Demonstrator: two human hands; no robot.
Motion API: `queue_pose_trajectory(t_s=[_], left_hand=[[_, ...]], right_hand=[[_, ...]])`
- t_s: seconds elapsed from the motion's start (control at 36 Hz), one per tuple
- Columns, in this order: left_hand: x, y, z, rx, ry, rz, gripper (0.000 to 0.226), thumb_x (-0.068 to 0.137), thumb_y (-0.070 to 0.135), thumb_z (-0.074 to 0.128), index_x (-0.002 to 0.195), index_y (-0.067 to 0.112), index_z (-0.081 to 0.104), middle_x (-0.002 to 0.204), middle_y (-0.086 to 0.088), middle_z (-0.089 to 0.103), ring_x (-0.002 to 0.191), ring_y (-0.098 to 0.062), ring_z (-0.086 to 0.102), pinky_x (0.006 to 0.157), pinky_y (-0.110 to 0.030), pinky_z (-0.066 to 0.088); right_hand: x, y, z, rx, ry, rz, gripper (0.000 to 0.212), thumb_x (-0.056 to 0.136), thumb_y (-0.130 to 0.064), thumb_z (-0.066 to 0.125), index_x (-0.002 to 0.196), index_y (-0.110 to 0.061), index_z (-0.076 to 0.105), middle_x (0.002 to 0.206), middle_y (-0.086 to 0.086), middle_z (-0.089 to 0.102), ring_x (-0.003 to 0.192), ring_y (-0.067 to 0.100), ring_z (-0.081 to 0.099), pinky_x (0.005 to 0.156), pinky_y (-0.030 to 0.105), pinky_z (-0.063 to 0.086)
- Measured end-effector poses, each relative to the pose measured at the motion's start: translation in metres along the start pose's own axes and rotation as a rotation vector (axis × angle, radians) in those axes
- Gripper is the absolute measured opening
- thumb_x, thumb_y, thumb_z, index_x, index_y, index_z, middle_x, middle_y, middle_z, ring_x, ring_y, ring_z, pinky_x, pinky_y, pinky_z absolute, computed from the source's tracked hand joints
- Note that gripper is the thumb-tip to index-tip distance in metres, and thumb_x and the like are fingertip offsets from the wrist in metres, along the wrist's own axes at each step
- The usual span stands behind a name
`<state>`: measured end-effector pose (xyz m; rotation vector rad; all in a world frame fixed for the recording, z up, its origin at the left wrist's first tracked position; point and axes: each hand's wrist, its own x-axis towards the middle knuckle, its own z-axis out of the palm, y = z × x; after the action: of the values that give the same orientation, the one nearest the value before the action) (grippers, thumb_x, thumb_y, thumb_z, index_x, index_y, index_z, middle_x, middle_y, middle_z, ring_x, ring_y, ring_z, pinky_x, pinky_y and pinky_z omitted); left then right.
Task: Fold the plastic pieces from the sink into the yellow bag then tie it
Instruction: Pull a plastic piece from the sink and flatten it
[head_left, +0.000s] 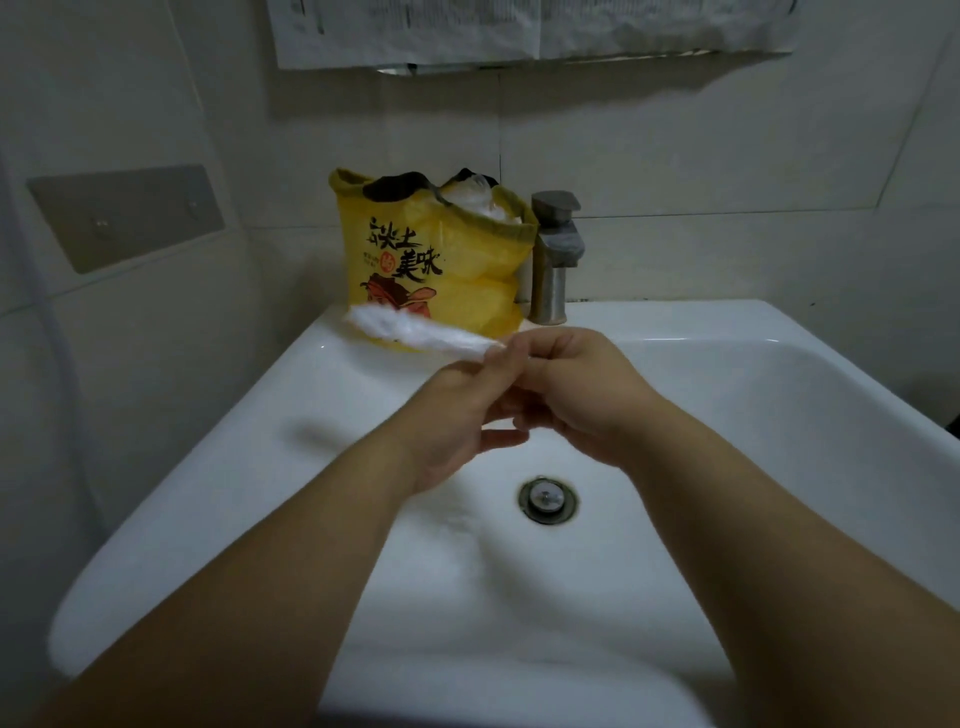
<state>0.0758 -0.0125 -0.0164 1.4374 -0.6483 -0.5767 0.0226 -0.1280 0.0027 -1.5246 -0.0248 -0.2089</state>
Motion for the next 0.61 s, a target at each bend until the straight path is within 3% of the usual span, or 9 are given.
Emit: queue_pose_trajectory(t_s=[0.08,0.17,0.25,0.31,0.39,0.5,0.61], left_hand=[[0.003,0.001,0.006,-0.063,0.076,-0.018,0.049,0.082,0.055,0.044,0.104,0.016,0.065,0.089,-0.005,0.074,0.088,-0.016,0.07,0.08,-0.033,0.055],[0.004,0.002,0.002,-0.06,0.109,-0.012,0.044,0.098,0.049,0.034,0.104,0.02,0.067,0.1,-0.007,0.072,0.09,-0.018,0.068,0.074,-0.03,0.055],[0.006,0.005,-0.003,-0.107,0.155,0.042,0.045,0.102,0.044,0.029,0.099,0.024,0.07,0.092,0.002,0.074,0.08,-0.011,0.07,0.066,-0.024,0.054],[0.006,0.008,-0.005,-0.128,0.198,0.065,0.045,0.102,0.042,0.032,0.095,0.018,0.07,0.081,0.001,0.074,0.074,-0.01,0.07,0.064,-0.023,0.054],[0.006,0.01,-0.012,-0.142,0.363,0.093,0.038,0.1,0.035,0.045,0.089,0.005,0.065,0.068,0.0,0.069,0.06,-0.007,0.065,0.054,-0.02,0.051],[0.006,0.008,-0.021,-0.097,0.524,0.112,0.021,0.09,0.027,0.065,0.088,0.007,0.063,0.077,-0.002,0.064,0.063,-0.008,0.062,0.051,-0.016,0.048],[0.0,0.009,-0.03,0.027,0.611,0.159,0.015,0.086,0.023,0.07,0.086,0.007,0.067,0.074,-0.004,0.065,0.053,-0.004,0.063,0.051,-0.014,0.049]], right_hand=[[0.0,0.004,0.003,-0.001,-0.036,0.021,0.017,0.093,-0.004,0.056,0.101,0.007,0.066,0.086,0.023,0.065,0.075,0.029,0.063,0.048,0.025,0.052],[-0.001,0.002,0.001,0.011,-0.055,0.06,0.017,0.093,-0.005,0.058,0.101,0.007,0.067,0.078,0.016,0.063,0.064,0.02,0.059,0.043,0.019,0.044],[-0.001,0.001,0.001,-0.009,-0.062,0.084,0.014,0.092,-0.008,0.059,0.086,0.002,0.067,0.072,0.01,0.06,0.065,0.019,0.053,0.042,0.016,0.038],[-0.001,-0.001,0.0,-0.018,-0.057,0.093,0.015,0.092,-0.007,0.059,0.079,-0.002,0.066,0.068,0.007,0.06,0.062,0.016,0.053,0.042,0.016,0.039],[0.0,-0.004,-0.005,-0.032,-0.034,0.115,0.011,0.092,-0.005,0.06,0.085,0.002,0.066,0.067,0.008,0.061,0.054,0.011,0.05,0.044,0.018,0.042],[-0.001,-0.004,-0.015,-0.071,-0.054,0.148,0.01,0.091,-0.006,0.061,0.085,-0.001,0.067,0.069,0.008,0.063,0.053,0.011,0.052,0.045,0.018,0.044],[-0.002,-0.008,-0.027,-0.087,-0.023,0.153,0.009,0.09,-0.006,0.062,0.086,0.0,0.068,0.071,0.009,0.065,0.054,0.011,0.054,0.047,0.019,0.046]])
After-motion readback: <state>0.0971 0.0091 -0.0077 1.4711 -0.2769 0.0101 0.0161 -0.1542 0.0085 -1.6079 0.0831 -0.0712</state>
